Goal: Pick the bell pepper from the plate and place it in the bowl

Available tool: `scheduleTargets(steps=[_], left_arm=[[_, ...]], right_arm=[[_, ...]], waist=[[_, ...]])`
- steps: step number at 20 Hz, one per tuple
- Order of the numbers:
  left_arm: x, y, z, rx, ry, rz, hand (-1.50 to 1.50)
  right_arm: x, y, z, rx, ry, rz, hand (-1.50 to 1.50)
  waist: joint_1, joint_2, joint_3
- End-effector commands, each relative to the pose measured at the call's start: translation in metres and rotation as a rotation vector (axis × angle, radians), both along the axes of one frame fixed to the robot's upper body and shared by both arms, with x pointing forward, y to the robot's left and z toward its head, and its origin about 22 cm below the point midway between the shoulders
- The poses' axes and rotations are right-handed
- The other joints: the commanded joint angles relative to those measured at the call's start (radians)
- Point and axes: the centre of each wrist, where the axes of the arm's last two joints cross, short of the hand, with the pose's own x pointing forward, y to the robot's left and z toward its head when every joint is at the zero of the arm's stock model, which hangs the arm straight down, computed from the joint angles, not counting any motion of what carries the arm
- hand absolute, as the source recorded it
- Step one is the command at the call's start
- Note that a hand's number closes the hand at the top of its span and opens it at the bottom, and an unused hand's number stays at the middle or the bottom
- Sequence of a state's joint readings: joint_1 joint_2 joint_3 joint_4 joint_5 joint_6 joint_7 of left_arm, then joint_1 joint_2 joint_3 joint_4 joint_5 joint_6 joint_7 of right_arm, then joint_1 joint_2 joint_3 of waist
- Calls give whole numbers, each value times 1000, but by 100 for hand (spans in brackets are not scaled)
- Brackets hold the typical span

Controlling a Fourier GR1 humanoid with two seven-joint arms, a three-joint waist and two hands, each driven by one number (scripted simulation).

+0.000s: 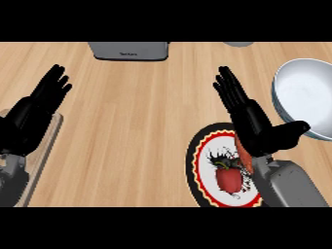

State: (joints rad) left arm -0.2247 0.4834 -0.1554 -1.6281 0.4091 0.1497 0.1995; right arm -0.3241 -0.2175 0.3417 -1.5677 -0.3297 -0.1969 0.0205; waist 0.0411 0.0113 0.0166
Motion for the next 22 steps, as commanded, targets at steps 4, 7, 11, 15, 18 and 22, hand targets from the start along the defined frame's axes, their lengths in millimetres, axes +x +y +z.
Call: scheduleTargets(steps=[4,7,11,15,18,22], left_arm=[[-10,24,-11,-80,-90,99,0],[-9,21,-5,-87,-100,103,0],[-21,16,-31,-176,-96,109,0],[-27,24,-28,-184,-114,81,0],[-18,28,-23,-175,-103,97,0],[-22,26,-38,-166,-101,97,0]], right_arm=[[-33,-1,-33,-167,18,-212,-150],[-21,-100,-55,-722,67,-411,-150],[-42,-78,-72,-599,43,-760,-150],[-45,-84,-54,-746,-87,-829,-150],[-33,-82,-24,-918,-48,-793,-150],[-32,-85,-17,-1159,232,-589,-150]], waist=[[-49,-16,-19],[-89,-17,-69],[-69,-19,-22],[-51,-17,-20],[-54,-19,-23],[-48,-16,-27]])
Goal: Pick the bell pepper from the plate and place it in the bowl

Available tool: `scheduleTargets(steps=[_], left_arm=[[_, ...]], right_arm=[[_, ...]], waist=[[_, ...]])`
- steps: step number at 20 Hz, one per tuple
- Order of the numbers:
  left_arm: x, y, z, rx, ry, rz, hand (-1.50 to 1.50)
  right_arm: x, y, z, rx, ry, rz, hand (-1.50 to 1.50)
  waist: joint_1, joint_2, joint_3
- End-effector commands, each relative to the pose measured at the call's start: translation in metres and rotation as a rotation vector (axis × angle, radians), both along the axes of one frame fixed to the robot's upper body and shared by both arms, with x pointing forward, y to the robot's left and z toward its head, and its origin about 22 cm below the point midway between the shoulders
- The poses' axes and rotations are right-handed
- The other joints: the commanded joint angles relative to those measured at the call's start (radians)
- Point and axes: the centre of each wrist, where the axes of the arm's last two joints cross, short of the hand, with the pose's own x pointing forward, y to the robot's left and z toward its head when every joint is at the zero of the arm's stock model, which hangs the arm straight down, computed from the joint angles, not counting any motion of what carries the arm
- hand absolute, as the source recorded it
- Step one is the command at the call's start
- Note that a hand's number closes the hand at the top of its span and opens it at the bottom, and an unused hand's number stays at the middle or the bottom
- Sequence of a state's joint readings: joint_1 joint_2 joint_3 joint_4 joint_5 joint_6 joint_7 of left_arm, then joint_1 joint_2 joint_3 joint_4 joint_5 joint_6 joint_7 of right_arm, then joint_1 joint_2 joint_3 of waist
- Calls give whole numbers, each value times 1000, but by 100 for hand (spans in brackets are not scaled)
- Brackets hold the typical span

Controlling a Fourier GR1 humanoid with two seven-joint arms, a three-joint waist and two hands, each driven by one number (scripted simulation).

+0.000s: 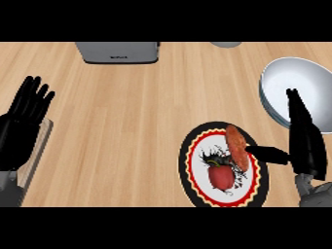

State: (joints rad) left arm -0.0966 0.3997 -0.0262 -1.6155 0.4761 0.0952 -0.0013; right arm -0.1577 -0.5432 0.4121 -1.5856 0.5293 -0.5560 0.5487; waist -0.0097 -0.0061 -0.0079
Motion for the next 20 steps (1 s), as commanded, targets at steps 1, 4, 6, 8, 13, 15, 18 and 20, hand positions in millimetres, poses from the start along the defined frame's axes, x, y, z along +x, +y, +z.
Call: scheduleTargets(steps=[1,4,6,8,13,15,18,20], left_arm=[[0,-7,-6,-10,2,-15,0],[7,-7,3,-10,-17,-28,0],[3,-11,-1,1,-12,-48,0],[11,-5,-4,-18,-15,-39,0],[2,-17,-15,-24,-5,-35,0],[16,-5,5,-21,-19,-5,0],[8,-18,-6,-14,-1,-41,0],[8,-13,2,-19,-24,-26,0]], right_arm=[[8,-3,15,-175,293,-27,-150],[-3,5,0,-245,621,38,-150],[-5,21,3,-248,775,67,-150],[1,45,23,-261,850,115,-150],[18,98,79,-268,894,112,-150],[17,95,87,-257,903,80,-150],[20,117,80,-212,904,71,-150],[22,112,80,-209,928,90,-150]], waist=[[19,5,-2],[33,12,-5],[41,8,-4],[31,12,-3],[27,4,4],[10,2,5],[16,3,6],[13,3,6]])
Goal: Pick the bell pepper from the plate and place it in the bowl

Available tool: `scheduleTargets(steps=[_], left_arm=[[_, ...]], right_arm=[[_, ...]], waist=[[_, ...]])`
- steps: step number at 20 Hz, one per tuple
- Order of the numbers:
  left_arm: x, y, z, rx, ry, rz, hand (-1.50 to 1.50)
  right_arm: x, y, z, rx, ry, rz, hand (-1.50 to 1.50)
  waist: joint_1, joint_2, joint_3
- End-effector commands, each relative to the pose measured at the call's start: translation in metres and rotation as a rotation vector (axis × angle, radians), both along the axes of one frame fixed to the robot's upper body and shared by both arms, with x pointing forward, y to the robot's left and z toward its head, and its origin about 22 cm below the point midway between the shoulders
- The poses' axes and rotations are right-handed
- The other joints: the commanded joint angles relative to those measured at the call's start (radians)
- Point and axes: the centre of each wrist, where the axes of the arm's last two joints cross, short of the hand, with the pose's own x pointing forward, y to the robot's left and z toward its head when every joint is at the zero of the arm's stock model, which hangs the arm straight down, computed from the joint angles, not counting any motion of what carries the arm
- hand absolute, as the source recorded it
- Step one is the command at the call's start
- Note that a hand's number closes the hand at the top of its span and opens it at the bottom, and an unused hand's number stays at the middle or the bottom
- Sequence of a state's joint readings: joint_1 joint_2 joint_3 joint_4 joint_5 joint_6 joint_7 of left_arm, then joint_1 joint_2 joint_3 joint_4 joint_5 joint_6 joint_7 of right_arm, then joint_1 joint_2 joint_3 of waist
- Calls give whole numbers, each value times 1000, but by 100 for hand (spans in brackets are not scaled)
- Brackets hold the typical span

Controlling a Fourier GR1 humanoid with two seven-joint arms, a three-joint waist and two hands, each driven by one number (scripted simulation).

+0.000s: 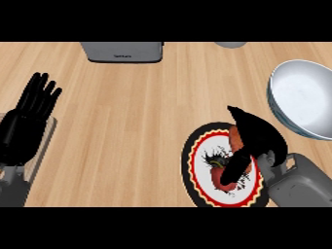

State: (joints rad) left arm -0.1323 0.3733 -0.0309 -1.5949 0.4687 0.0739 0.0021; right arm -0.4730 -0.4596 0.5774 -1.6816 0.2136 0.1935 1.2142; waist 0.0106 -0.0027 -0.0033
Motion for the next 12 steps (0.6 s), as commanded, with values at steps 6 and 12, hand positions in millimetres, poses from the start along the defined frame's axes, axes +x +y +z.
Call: scheduleTargets(steps=[6,12], left_arm=[[0,17,-17,-13,12,11,0],[-10,24,-11,15,3,38,0]], right_arm=[[-12,15,-8,-120,123,-106,-150],[-40,25,-34,-174,13,-107,-150]], waist=[[-17,1,2],[-11,-1,2]])
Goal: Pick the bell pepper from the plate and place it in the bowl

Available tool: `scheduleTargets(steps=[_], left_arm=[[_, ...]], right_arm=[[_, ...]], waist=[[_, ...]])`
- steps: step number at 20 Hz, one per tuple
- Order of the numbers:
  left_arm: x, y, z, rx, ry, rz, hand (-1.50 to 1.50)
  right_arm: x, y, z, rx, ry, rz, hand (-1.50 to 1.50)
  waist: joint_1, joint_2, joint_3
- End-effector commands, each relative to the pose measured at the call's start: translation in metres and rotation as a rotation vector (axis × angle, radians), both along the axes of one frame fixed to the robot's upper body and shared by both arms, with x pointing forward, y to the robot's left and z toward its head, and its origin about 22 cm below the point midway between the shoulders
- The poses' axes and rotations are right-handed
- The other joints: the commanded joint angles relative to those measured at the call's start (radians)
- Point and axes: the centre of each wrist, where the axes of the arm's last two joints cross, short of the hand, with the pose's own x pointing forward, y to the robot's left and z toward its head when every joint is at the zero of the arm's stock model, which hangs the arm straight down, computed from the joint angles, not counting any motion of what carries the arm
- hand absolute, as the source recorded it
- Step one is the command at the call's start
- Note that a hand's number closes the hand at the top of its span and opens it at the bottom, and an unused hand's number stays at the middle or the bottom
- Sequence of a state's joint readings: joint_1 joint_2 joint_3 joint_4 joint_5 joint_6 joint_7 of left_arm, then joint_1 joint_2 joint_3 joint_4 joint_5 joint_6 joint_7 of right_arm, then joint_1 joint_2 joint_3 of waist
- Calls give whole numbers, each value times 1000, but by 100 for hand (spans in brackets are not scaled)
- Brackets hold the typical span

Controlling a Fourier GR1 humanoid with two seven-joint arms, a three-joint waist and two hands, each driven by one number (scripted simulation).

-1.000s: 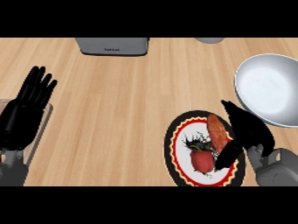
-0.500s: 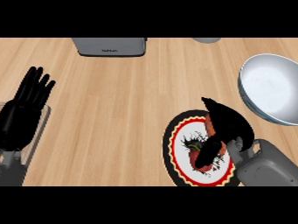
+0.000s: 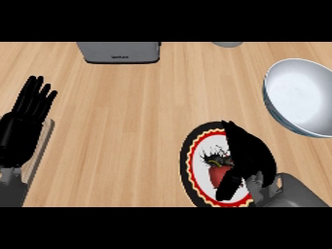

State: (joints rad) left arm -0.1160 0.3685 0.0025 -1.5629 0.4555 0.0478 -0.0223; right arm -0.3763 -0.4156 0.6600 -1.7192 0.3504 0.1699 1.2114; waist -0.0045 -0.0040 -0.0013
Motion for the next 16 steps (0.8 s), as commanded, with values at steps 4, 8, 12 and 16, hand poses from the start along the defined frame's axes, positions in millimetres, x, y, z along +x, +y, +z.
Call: scheduleTargets(steps=[4,8,12,16], left_arm=[[3,-15,4,-2,-20,-10,0],[-10,-1,-11,-19,14,11,0],[-1,2,19,18,-16,10,0],[7,-9,4,-4,-15,7,0]], right_arm=[[-14,11,-14,-126,-21,-120,-150],[-24,1,-17,-132,-15,-108,-150],[-31,6,-41,-137,3,-104,-150],[-7,-3,-52,-146,49,-104,-150]], waist=[[1,2,1],[1,2,1],[5,2,1],[6,5,1]])
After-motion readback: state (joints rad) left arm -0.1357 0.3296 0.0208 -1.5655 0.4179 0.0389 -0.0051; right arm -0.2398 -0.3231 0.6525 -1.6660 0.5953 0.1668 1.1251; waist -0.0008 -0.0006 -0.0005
